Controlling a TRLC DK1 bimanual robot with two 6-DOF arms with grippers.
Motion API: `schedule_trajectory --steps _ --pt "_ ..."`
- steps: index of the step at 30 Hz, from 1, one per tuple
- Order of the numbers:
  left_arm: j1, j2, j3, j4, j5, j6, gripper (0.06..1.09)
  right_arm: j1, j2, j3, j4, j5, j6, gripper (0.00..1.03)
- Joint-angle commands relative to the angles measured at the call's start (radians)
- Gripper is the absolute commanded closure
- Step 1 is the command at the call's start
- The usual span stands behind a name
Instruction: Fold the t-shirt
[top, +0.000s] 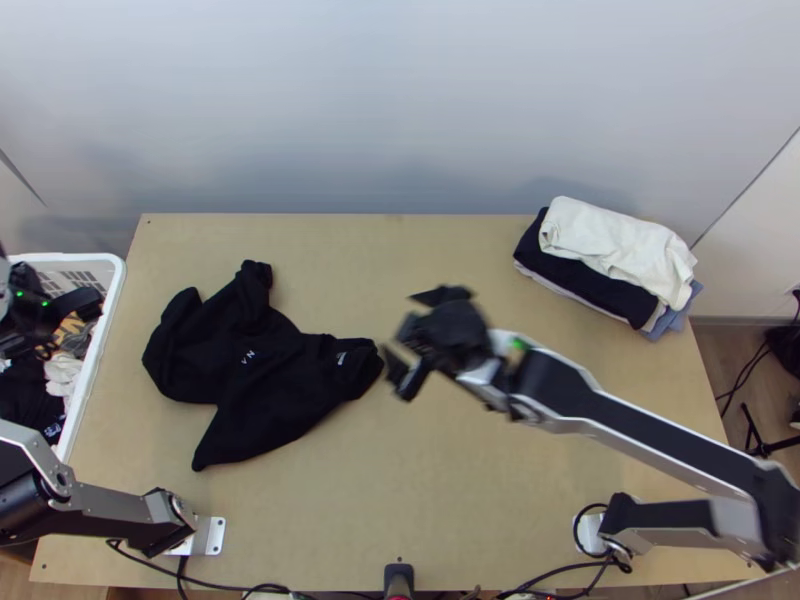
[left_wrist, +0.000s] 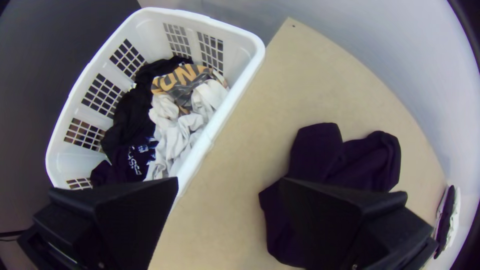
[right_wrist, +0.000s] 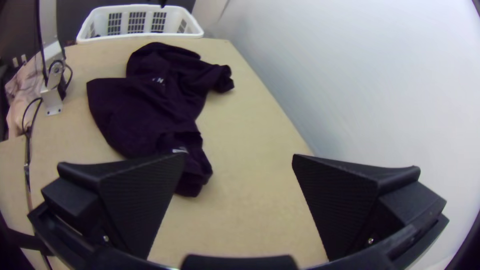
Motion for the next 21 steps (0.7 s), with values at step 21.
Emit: schedule_trajectory --steps 21 --pt "0.085 -0.055 -0.177 0.223 0.029 0.102 0.11 0.246 0.607 0.496 -0.135 -0.145 0.161 0.22"
